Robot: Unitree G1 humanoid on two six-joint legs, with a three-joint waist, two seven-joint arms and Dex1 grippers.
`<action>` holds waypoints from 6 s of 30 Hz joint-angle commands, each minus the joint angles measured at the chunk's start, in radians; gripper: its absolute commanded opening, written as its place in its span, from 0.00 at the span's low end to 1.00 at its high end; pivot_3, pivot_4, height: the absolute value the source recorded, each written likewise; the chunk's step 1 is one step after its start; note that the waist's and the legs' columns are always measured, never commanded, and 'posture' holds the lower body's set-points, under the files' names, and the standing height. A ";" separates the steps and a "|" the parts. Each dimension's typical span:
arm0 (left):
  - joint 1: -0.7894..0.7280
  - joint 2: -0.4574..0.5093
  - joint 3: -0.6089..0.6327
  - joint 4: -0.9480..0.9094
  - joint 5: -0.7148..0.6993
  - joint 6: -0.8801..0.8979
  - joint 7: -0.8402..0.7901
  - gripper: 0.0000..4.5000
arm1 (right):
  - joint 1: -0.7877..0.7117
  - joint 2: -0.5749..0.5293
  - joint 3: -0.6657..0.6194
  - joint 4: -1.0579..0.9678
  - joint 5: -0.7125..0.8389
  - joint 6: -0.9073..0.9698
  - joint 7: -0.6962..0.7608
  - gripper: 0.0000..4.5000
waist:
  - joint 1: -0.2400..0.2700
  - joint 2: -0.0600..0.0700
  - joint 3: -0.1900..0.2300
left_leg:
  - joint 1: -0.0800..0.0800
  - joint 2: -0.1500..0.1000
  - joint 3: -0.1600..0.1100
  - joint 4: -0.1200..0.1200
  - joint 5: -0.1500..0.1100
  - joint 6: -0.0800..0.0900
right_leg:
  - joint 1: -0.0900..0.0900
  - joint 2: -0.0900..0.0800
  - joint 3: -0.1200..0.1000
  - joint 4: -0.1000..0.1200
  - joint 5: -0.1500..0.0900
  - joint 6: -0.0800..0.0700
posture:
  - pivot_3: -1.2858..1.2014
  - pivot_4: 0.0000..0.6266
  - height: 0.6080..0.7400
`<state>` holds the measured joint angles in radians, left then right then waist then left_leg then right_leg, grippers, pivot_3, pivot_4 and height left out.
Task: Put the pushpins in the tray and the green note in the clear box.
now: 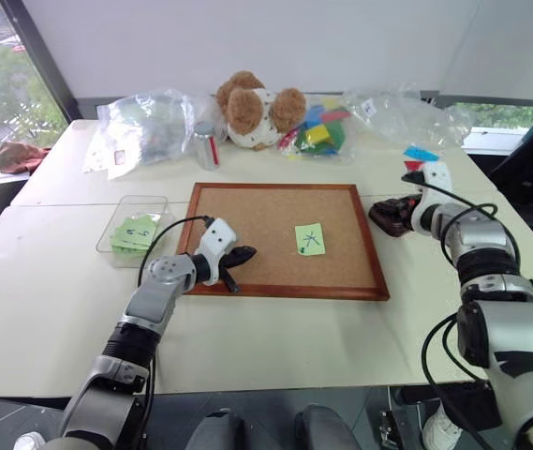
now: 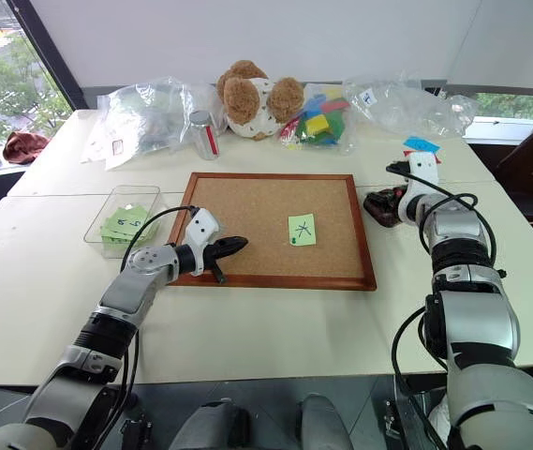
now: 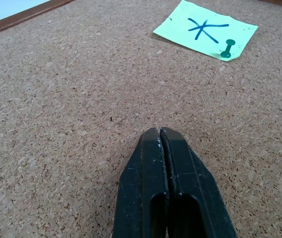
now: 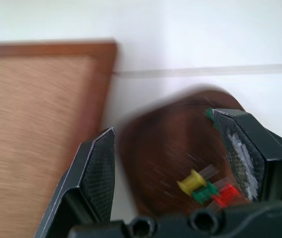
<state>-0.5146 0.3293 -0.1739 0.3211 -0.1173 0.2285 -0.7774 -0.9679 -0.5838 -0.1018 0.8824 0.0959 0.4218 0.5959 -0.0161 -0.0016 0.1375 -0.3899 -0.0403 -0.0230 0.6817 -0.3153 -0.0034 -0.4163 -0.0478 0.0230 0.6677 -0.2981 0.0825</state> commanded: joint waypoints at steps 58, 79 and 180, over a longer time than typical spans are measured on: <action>0.051 0.003 -0.041 0.047 0.027 0.059 -0.017 0.00 | 0.330 0.084 0.164 -1.177 0.208 0.534 0.035 0.01 | 0.003 0.000 -0.002 | 0.001 0.000 -0.002 0.000 -0.004 0.006 | 0.002 0.000 -0.002 -0.002 0.000 0.000 | 0.52 0.24 1.00; -0.206 -0.185 0.453 -0.134 -0.706 0.848 0.137 0.98 | 0.342 -0.063 0.256 -1.343 0.252 0.538 0.121 0.00 | 0.004 -0.003 0.000 | -0.004 0.000 -0.002 0.001 -0.001 0.001 | -0.003 0.000 -0.002 -0.002 0.000 0.000 | 0.52 0.24 1.00; -0.105 -0.236 0.559 -0.449 -0.940 0.718 0.664 0.00 | 0.301 -0.156 0.034 -1.064 0.415 0.416 0.413 0.98 | 0.008 -0.003 0.002 | -0.006 0.000 -0.002 0.001 0.001 -0.002 | -0.004 0.001 -0.002 -0.003 0.000 0.000 | 0.52 0.24 1.00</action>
<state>-0.5982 0.0836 0.3746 -0.0735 -1.0661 0.9840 -0.1396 -0.6551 -0.7239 -0.0372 -0.0409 0.4270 0.7838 0.9913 -0.0084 -0.0051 0.1397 -0.3962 -0.0406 -0.0255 0.6826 -0.3145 -0.0057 -0.4200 -0.0472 0.0215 0.6643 -0.2980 0.0828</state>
